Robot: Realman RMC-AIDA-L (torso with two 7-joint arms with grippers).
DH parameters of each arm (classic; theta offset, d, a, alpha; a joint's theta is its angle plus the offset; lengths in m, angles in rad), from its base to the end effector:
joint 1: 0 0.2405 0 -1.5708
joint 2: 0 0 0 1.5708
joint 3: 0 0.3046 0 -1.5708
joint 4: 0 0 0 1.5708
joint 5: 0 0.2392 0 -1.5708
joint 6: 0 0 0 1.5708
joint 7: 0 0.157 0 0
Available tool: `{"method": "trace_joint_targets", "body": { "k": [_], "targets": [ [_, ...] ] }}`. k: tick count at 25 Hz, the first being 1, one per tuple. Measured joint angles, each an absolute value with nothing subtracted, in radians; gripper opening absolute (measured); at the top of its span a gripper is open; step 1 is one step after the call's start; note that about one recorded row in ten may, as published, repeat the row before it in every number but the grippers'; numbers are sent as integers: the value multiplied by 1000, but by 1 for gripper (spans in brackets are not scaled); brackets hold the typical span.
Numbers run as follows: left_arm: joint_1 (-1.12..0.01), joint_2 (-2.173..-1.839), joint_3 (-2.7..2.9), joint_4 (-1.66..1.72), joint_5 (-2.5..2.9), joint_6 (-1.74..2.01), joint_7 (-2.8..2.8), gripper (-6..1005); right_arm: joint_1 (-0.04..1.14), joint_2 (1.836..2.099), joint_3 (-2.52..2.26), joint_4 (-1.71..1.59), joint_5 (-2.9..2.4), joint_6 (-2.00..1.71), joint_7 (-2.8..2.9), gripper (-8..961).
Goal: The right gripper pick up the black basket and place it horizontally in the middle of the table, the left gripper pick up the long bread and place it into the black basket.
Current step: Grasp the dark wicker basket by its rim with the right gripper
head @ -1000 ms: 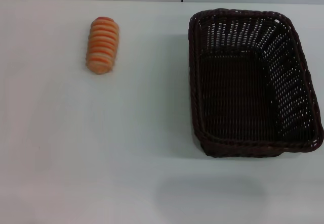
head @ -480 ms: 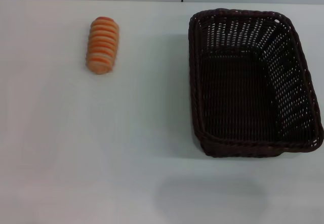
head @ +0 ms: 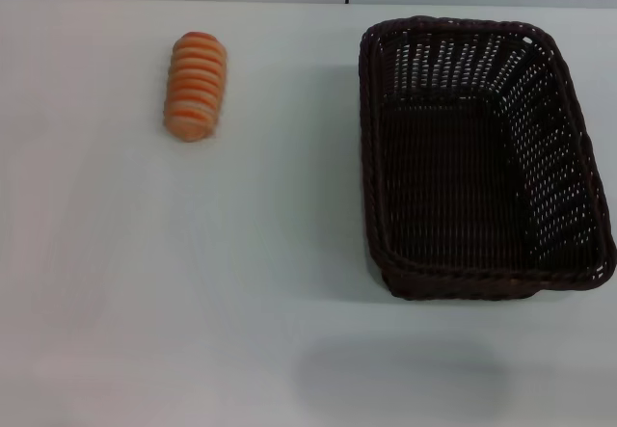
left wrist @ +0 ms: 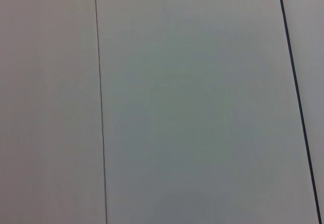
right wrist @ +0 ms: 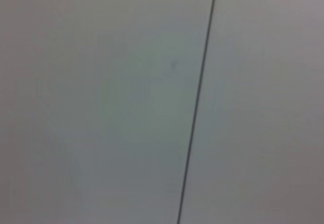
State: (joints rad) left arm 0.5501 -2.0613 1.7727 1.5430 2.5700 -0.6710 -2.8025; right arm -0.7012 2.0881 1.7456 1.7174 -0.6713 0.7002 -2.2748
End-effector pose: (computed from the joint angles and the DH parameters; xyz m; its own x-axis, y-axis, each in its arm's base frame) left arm -0.3585 0.2113 0.1121 0.7981 -0.1304 0.5882 0.5871 0.3872 -0.7109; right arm 0.3401 0.1703 0.1527 0.8280 0.0606 -0.5574 -0.5598 0.0342 -0.8279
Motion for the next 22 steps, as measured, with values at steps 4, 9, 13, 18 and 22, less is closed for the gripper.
{"method": "trace_joint_targets", "body": {
  "k": [4,9,13,18,22],
  "targets": [
    [550,-2062,1767,1543,2570,-671,-2803,836,-688,2088,1811,1805,-901,618,-2018,460],
    [559,-2063,1760,1547,2569,-670,-2803,835,-643,2086,1906,1937,-1265,595,-1630,469],
    [569,-2064,1754,1552,2569,-670,-2803,834,-577,2083,1969,2028,-1563,636,-1313,477],
    [577,-2064,1748,1554,2569,-670,-2803,834,-390,2081,2134,2035,-1818,898,-1020,486],
    [578,-2063,1736,1555,2569,-666,-2803,833,-216,2079,2220,2037,-2072,1101,-842,509]
  ]
}}
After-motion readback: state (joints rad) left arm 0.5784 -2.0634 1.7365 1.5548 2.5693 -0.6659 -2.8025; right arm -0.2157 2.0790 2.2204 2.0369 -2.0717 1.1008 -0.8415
